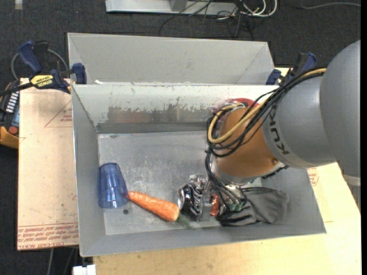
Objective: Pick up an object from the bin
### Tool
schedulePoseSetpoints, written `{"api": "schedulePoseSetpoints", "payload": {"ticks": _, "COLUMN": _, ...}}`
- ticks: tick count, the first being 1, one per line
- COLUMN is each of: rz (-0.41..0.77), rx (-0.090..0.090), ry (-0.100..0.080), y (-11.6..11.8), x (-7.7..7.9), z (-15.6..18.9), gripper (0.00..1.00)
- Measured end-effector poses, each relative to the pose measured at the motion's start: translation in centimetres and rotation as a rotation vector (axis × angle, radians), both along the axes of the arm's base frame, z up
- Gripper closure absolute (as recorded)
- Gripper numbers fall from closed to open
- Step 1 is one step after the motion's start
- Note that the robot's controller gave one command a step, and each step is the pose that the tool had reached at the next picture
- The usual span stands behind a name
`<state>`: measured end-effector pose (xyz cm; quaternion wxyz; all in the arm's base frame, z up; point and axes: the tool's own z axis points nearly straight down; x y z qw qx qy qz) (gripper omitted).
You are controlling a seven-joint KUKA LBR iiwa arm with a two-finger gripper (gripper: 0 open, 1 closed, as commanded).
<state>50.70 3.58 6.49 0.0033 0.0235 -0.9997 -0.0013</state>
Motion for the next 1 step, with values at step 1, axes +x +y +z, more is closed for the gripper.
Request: {"api": "schedulePoseSetpoints", "payload": {"ticks": 1, "rz": 0.0, "rx": 0.0, "ry": 0.002, "y": 0.0, "x": -0.08, "z": 0.38, "gripper": 1.0}}
